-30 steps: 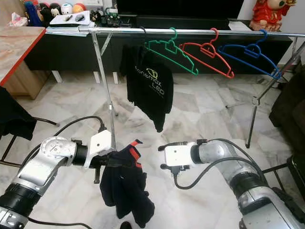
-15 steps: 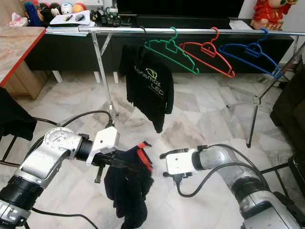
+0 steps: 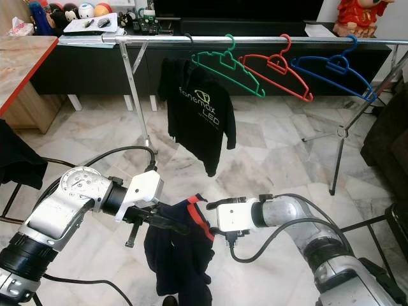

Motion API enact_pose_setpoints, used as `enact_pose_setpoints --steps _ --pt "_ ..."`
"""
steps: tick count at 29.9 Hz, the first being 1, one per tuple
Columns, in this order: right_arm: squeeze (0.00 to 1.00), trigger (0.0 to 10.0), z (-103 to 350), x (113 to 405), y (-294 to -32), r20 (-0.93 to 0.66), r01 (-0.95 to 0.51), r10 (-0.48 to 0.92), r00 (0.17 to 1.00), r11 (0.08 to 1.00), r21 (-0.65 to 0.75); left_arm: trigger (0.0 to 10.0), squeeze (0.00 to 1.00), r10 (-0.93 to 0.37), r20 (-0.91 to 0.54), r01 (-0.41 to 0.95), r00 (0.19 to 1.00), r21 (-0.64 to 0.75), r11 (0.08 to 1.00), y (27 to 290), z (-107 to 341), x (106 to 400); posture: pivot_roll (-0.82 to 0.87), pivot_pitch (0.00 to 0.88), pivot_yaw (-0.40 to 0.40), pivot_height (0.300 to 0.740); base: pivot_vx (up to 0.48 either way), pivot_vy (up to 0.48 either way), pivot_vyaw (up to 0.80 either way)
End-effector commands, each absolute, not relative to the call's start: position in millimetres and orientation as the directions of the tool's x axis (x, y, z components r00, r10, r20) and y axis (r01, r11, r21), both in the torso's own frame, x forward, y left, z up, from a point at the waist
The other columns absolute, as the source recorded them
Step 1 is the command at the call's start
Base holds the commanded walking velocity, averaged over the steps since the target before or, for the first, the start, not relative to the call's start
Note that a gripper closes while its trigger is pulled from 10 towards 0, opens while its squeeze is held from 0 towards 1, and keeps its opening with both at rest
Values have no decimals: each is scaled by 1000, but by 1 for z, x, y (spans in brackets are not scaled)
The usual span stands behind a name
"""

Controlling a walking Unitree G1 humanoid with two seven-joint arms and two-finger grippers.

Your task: Hang hanger

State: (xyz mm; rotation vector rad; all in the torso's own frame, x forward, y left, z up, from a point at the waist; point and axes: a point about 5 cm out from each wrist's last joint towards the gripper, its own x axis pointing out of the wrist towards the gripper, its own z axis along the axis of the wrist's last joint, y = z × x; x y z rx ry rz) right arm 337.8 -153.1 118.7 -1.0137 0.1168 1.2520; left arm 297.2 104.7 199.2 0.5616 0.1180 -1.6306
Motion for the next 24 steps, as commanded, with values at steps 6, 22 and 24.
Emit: enact_pose_setpoints --steps 6,22,24 --pt "0 10000 107 331 -154 -576 -858 746 336 -10 -513 10000 0 -913 -403 936 -61 295 -193 97 215 293 41 170 14 740 0 0 0" --pt "0 10000 98 333 -155 -554 -863 736 389 81 -498 10000 0 -917 -380 919 -120 307 -248 90 227 283 58 163 20 740 0 0 0" --pt "0 10000 97 334 -154 -551 -862 736 392 86 -499 10000 0 -916 -380 916 -130 307 -257 89 228 281 58 163 20 740 0 0 0"
